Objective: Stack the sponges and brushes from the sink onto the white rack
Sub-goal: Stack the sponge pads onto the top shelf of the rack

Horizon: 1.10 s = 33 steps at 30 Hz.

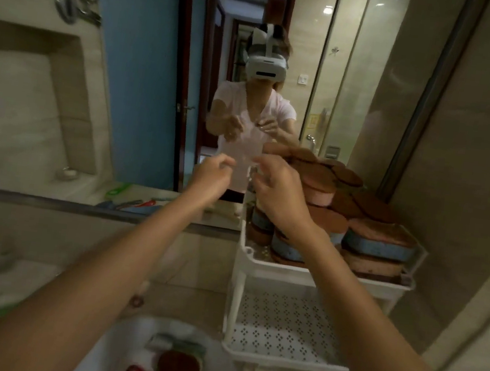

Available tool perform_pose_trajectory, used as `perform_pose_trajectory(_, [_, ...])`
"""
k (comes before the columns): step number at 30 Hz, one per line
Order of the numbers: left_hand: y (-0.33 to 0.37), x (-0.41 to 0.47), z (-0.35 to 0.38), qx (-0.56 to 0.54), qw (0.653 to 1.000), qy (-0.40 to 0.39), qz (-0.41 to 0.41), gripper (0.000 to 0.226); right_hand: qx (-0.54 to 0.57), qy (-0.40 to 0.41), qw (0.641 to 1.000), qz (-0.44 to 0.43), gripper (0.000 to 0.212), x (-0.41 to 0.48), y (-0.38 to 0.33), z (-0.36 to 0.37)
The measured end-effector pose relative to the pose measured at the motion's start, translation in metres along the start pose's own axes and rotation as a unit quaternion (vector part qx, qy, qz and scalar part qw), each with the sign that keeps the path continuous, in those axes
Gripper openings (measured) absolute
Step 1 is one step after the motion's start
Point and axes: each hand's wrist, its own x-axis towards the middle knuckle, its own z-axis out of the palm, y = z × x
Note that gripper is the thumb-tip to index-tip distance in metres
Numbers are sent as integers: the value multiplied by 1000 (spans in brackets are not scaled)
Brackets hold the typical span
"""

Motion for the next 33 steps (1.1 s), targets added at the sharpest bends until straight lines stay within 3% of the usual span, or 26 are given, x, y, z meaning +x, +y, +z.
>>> perform_pose_trajectory(4, [-58,-47,-52,-88,994,42,-57,26,143,-17,989,-25,28,-44,-53,63])
perform_pose_trajectory(9, [-159,-128,-110,-130,967,78,-203,28,230,-138,959,93,22,-113,-93,165])
perform_pose_trajectory(15, [-280,-214,-176,-104,934,85,-332,13,203,-310,913,173,24,-184,-132,291])
perform_pose_trajectory(20, [-347,-224,-246,-40,917,95,-385,46,139,-405,882,195,28,-205,-173,370])
perform_pose_trajectory(24, [-402,-202,-288,91,908,92,-399,22,117,-422,860,261,29,-198,-198,423])
perform_pose_trajectory(27, [-438,-181,-310,149,903,77,-396,21,146,-400,841,334,35,-185,-210,455])
perform_pose_trajectory(30, [-463,-162,-324,168,905,56,-386,16,168,-386,820,387,49,-167,-220,484])
perform_pose_trajectory(33, [-483,-141,-333,153,908,64,-386,14,133,-372,834,386,67,-149,-225,517])
